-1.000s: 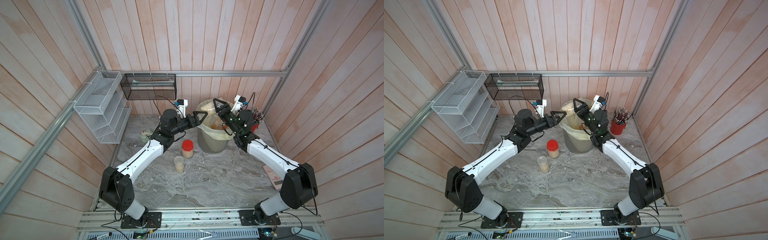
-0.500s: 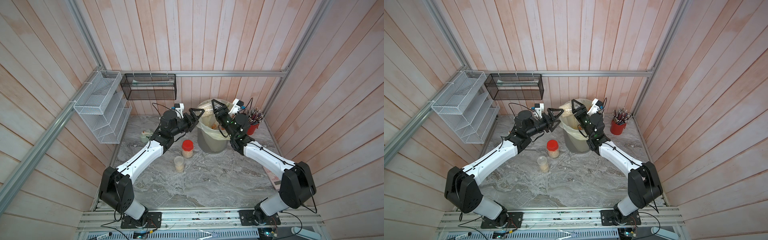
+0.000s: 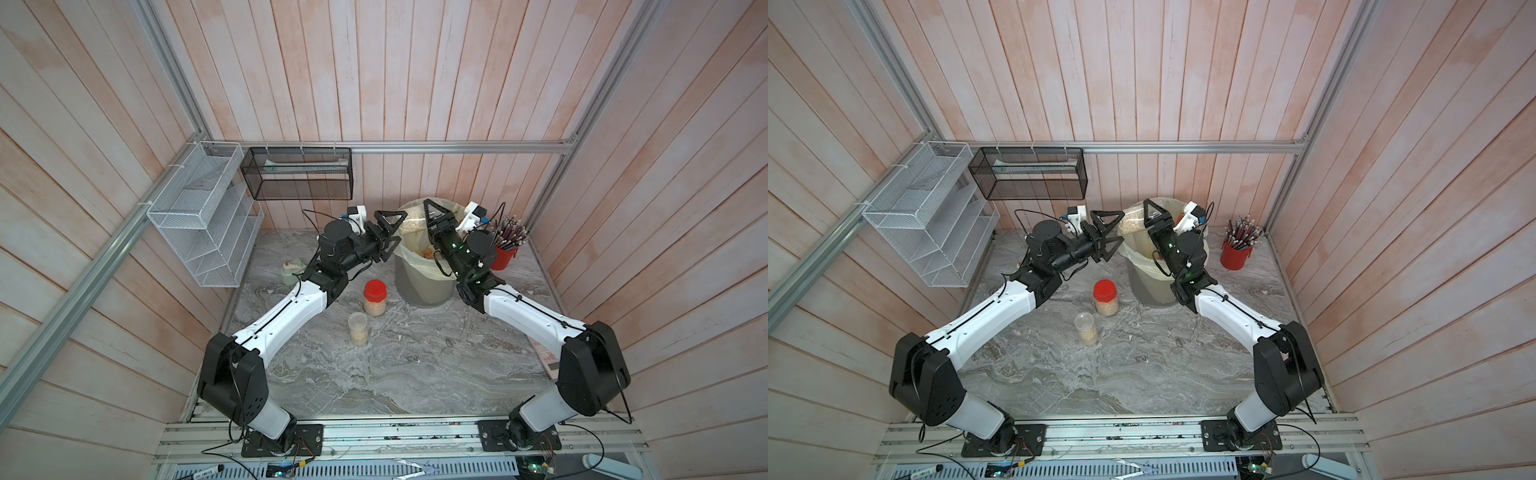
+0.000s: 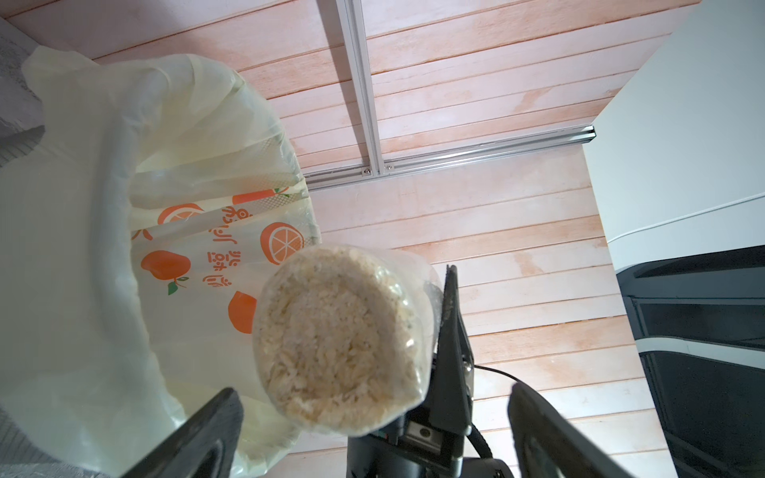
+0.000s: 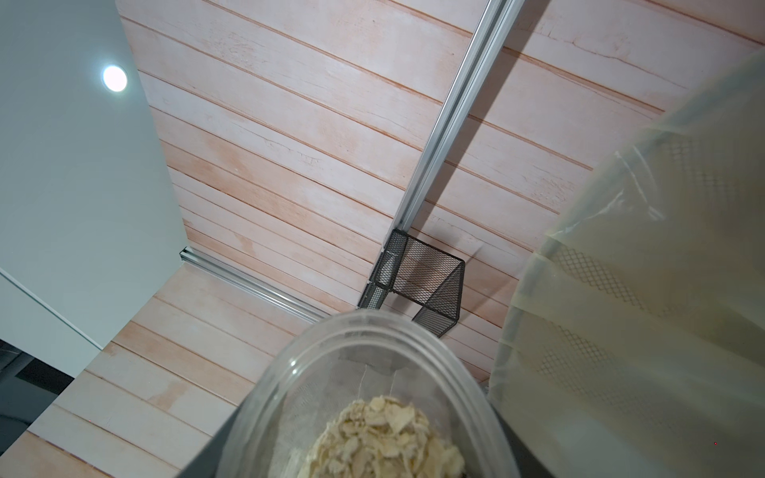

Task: Empty expired oatmeal from jars
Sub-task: Pour the expired oatmeal into the trash bin.

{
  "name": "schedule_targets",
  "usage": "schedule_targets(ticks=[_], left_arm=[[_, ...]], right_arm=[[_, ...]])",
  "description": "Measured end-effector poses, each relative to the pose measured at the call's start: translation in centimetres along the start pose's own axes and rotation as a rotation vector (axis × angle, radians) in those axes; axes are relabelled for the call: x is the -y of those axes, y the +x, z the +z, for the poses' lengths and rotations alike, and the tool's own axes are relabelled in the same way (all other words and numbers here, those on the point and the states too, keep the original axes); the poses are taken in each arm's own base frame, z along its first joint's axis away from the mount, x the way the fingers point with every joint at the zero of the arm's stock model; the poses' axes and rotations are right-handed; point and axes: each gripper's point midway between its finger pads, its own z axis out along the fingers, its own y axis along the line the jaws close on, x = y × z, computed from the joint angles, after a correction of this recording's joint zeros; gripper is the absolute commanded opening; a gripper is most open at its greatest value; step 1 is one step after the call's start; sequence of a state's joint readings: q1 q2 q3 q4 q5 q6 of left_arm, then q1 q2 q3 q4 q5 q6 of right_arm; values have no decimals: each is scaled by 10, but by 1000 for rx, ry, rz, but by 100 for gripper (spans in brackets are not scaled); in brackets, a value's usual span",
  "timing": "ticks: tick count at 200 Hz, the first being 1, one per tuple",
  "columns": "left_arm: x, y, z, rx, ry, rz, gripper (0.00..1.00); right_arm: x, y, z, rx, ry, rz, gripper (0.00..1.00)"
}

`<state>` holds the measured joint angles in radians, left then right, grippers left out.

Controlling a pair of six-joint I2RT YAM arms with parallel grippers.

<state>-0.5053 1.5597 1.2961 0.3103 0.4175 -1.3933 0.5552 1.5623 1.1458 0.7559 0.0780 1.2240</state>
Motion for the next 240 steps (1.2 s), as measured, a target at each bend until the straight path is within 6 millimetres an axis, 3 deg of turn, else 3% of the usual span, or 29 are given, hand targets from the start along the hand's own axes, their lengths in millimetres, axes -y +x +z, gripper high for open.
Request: schedule_targets(ticks=[156, 240], left_arm=[[14, -3, 25, 79, 29, -167, 99], [1, -12, 31, 184, 4, -239, 97]], right_arm=[[-11, -1, -4, 49, -57, -28, 24], [1, 2, -2, 76, -55, -23, 23]])
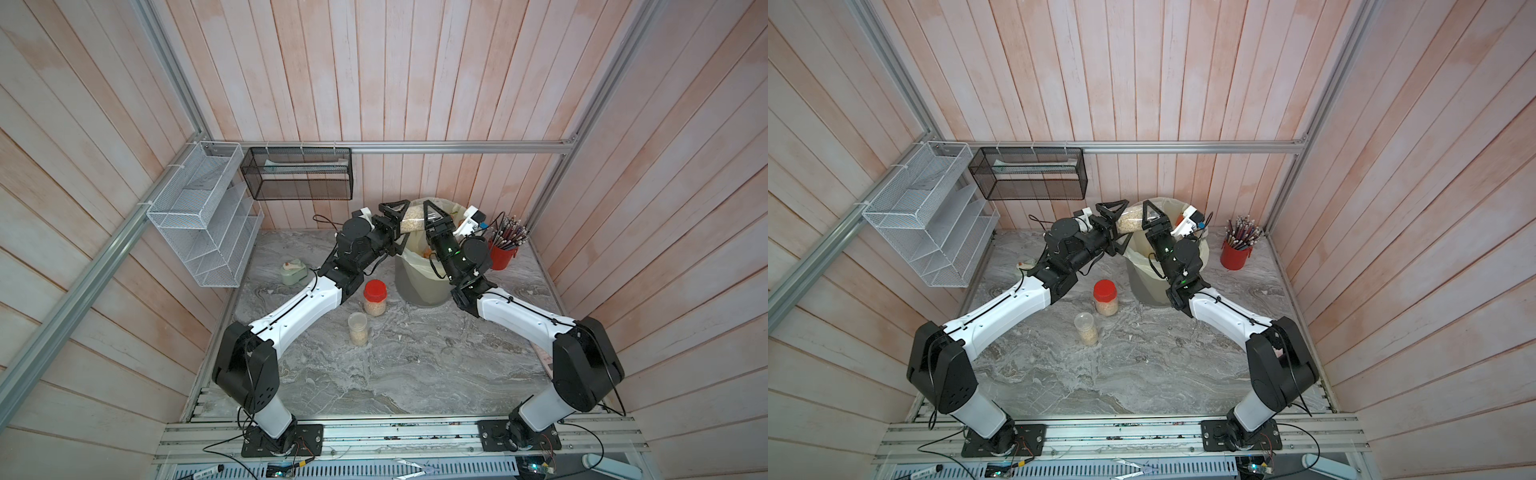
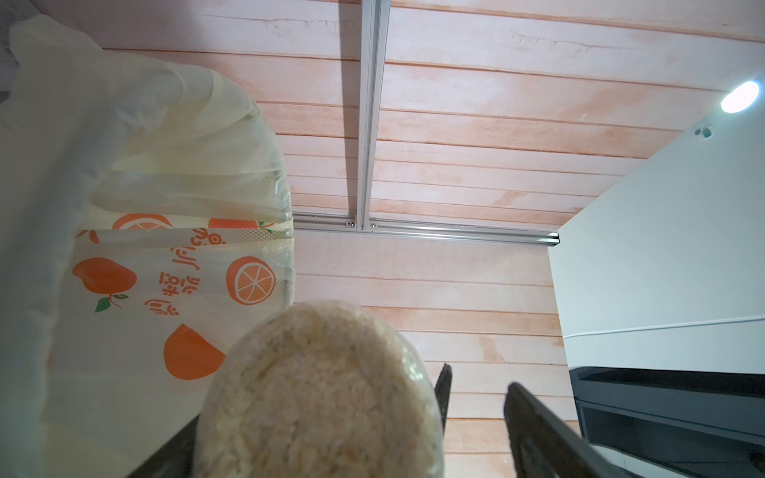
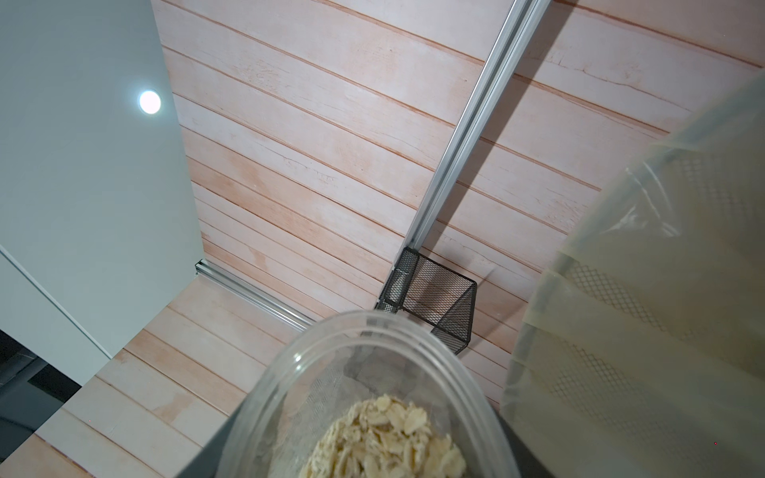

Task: Empty expired oatmeal from jars
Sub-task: Pour the expired oatmeal into the trash bin.

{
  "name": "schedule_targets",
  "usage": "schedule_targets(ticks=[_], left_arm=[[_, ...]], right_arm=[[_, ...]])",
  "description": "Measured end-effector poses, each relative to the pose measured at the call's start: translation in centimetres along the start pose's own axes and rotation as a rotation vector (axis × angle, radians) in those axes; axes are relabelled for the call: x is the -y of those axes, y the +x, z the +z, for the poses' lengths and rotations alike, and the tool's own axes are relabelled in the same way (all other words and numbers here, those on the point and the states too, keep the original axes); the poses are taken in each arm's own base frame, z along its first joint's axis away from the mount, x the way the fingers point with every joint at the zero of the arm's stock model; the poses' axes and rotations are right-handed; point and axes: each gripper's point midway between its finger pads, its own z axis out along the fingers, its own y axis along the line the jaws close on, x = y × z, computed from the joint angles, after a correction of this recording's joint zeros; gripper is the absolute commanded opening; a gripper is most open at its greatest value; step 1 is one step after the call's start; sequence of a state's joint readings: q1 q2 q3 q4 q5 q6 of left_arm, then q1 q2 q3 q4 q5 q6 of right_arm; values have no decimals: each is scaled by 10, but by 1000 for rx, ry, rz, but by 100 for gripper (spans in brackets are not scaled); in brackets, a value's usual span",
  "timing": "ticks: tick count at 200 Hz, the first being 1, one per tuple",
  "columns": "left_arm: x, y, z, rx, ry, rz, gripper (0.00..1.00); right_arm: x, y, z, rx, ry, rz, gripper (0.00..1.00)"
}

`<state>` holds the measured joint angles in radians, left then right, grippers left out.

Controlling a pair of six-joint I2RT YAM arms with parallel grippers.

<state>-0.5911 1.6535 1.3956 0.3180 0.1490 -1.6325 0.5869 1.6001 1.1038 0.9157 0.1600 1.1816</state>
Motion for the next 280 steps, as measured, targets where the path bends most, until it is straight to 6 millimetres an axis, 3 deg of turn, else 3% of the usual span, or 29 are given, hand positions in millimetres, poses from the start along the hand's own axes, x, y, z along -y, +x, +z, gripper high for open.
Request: schedule_targets(ticks=[60, 102, 155, 208, 226, 257, 280], left_arm=[[-2, 1, 7, 19, -2, -28, 96], [-3, 1, 8, 31, -3, -38, 89], [-4, 0, 8, 39, -4, -38, 76], [-6, -3, 14, 49, 15, -38, 49], [-7, -4, 15, 50, 17, -38, 45], [-7, -4, 15, 51, 18, -36, 38], [-6, -5, 15, 55, 20, -35, 32]], right_arm=[[0, 4, -1, 4, -11, 5, 23], [0, 3, -2, 13, -13, 7, 23], [-4, 1, -2, 23, -30, 11, 22], [-2, 1, -3, 28, -29, 15, 23], [0, 0, -3, 31, -26, 15, 28], [0, 0, -3, 31, -26, 15, 49], [0, 0, -3, 28, -26, 15, 59]])
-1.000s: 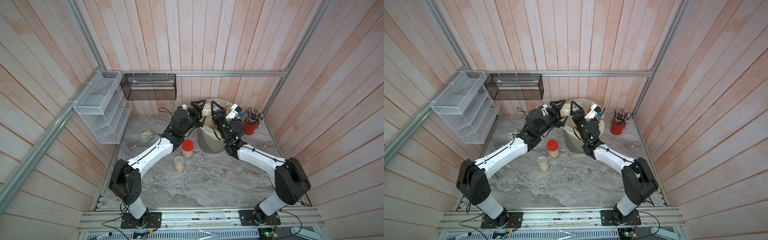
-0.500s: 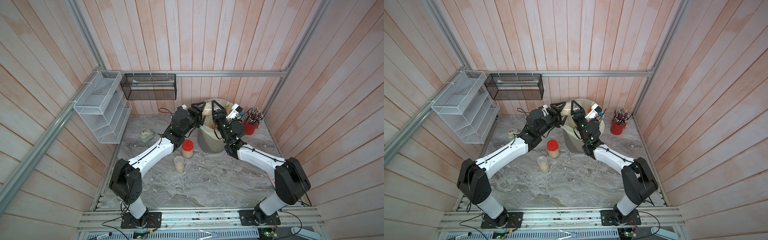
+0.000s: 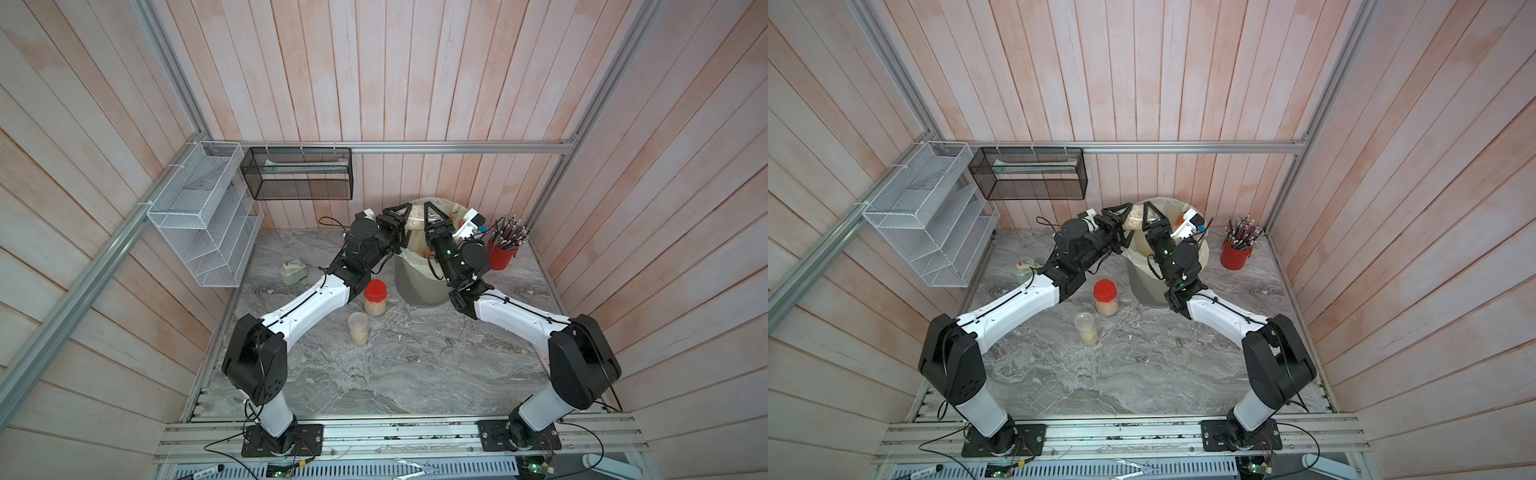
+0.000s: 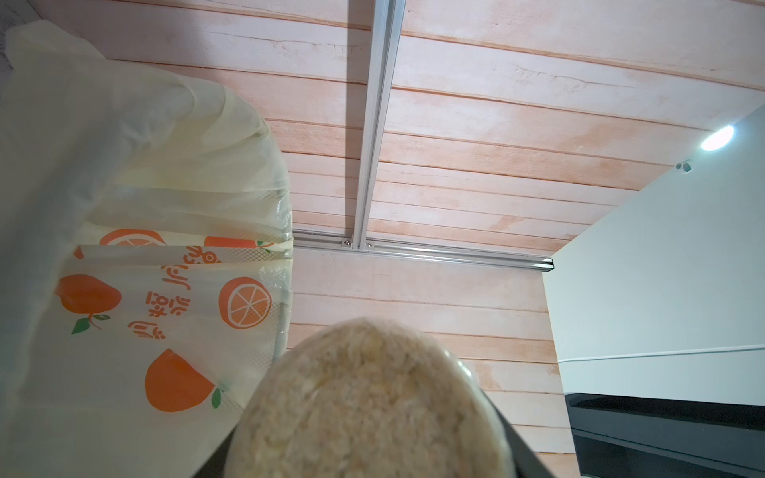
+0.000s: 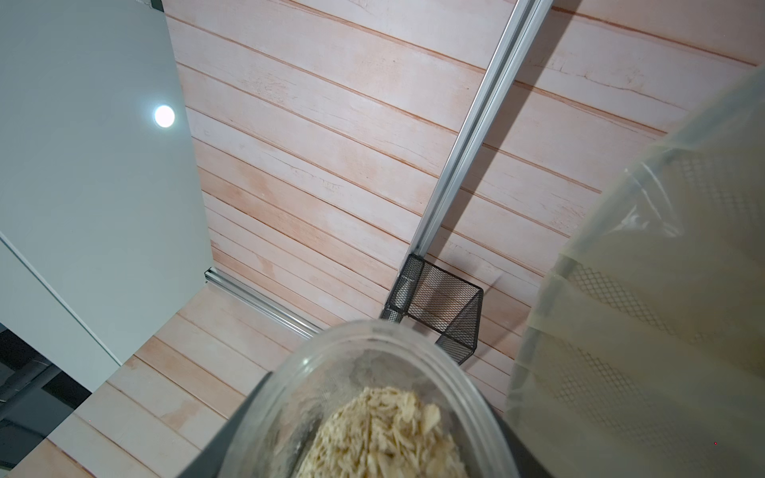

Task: Empty expired oatmeal from jars
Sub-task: Pour the expired oatmeal into the trash bin.

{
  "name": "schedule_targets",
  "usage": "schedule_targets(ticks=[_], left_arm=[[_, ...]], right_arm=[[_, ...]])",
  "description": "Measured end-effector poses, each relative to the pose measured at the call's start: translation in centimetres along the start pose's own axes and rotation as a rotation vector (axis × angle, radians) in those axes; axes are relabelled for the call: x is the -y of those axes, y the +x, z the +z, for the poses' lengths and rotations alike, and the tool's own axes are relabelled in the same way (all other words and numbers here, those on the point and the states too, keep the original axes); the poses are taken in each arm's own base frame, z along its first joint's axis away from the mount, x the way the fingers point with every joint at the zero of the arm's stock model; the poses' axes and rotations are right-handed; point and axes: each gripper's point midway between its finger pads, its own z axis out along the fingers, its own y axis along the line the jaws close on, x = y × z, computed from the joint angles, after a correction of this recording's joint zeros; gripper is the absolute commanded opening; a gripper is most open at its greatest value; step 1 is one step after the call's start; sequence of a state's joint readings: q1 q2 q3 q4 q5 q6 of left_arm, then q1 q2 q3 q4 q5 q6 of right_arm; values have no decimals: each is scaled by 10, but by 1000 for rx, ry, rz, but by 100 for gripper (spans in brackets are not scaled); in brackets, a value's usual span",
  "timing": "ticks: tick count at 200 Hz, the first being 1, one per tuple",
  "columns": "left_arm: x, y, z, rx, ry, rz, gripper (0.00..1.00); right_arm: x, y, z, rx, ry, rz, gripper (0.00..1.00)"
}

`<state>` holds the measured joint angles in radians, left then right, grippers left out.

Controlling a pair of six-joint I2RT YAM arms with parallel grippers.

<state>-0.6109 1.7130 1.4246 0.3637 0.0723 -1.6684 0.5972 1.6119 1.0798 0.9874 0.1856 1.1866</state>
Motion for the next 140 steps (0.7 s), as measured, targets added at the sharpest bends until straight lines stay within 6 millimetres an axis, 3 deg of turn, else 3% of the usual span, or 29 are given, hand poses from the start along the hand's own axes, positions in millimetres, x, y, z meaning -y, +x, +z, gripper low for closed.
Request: schedule_targets(ticks=[72, 140], left_arm=[[5, -9, 0, 55, 27, 12, 26], [6, -19, 1, 109, 47, 38, 23]], right_arm=[[5, 8, 0, -49, 16, -5, 84], [7, 18, -2, -112, 27, -8, 88]])
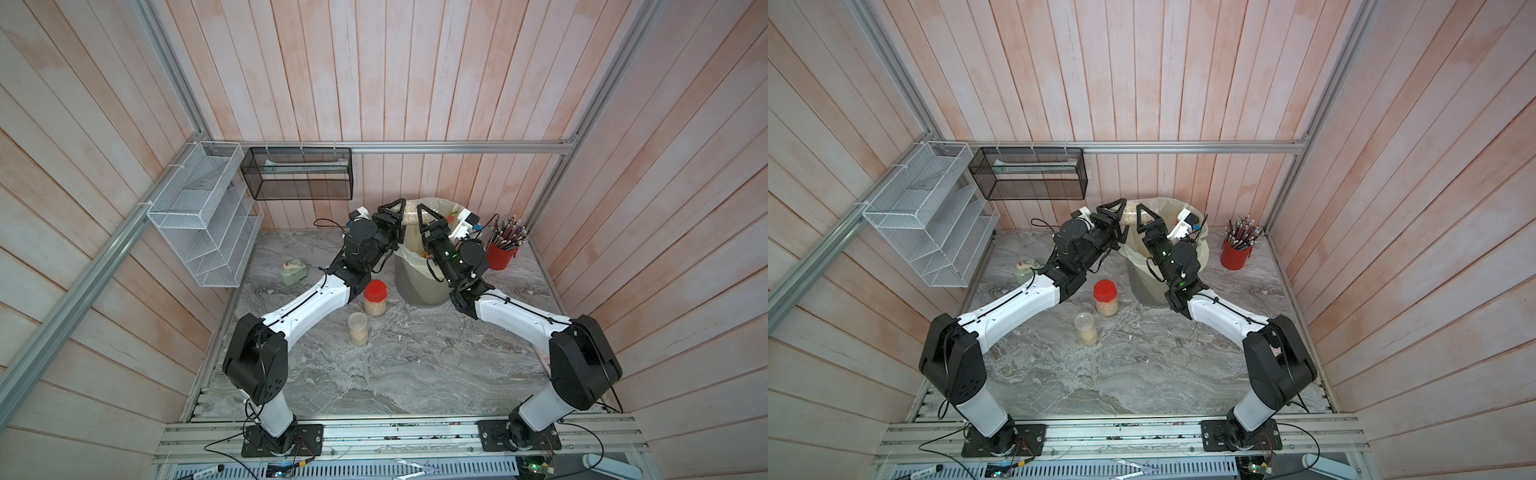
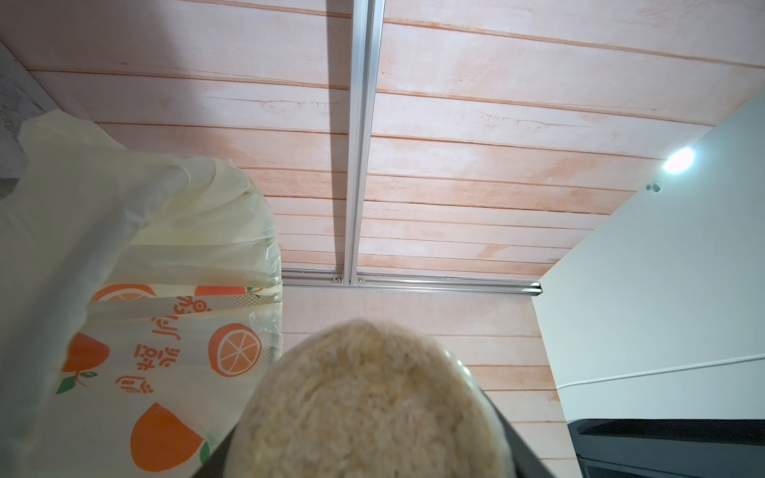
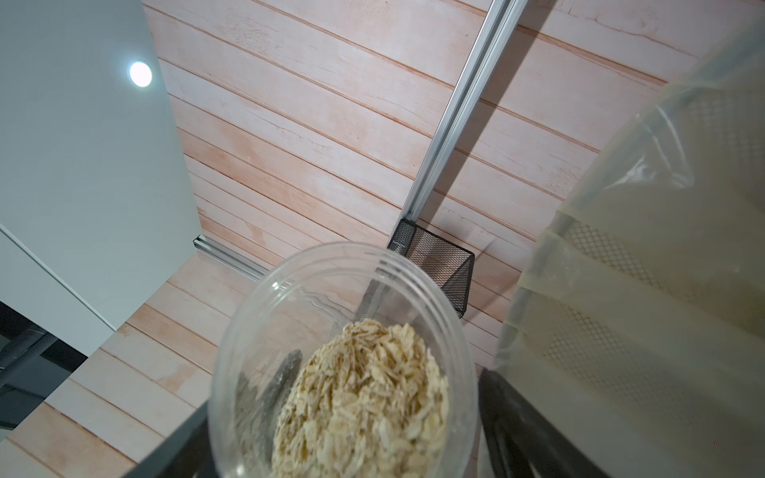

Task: Empty expired oatmeal from jars
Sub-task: Pour the expired oatmeal into the trash bin.

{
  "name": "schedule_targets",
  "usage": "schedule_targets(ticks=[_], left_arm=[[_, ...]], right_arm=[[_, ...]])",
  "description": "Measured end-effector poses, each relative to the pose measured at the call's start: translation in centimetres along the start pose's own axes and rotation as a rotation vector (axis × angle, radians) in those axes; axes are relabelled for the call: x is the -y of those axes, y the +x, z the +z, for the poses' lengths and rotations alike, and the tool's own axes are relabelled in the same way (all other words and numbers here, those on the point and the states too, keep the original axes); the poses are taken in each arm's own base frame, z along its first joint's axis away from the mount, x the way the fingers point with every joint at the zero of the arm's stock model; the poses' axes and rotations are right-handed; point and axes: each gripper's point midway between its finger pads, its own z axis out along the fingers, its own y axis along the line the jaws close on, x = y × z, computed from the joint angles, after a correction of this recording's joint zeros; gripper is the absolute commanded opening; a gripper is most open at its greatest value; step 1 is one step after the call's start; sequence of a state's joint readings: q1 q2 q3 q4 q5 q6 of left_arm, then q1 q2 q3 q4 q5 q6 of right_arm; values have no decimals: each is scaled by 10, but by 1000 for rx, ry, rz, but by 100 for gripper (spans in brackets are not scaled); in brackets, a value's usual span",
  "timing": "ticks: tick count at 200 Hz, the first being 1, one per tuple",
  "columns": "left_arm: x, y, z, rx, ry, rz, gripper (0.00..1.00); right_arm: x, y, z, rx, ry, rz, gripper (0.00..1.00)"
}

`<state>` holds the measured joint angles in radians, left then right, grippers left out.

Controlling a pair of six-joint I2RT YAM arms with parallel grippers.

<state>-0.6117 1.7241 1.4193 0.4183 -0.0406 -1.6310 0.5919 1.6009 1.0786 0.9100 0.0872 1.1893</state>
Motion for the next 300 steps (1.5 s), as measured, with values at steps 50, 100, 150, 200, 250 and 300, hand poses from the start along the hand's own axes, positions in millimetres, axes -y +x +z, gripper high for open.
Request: schedule_targets(ticks=[50, 100, 150, 200, 250, 300], left_arm=[[-4, -3, 10, 11, -1, 24, 22], [14, -16, 18, 43, 33, 57, 22], [2, -24, 27, 57, 6, 102, 22], [7, -31, 29, 67, 10, 152, 21], [5, -33, 31, 64, 5, 179, 21], [1, -31, 32, 46, -5, 219, 21]], right_arm=[[-2, -5, -13, -37, 14, -8, 88], [-7, -9, -23, -83, 28, -11, 88], [3, -7, -32, -171, 70, -1, 85], [19, -20, -37, -295, 144, -52, 83], [15, -28, -27, -403, 154, -148, 81], [30, -22, -13, -543, 191, -309, 80]])
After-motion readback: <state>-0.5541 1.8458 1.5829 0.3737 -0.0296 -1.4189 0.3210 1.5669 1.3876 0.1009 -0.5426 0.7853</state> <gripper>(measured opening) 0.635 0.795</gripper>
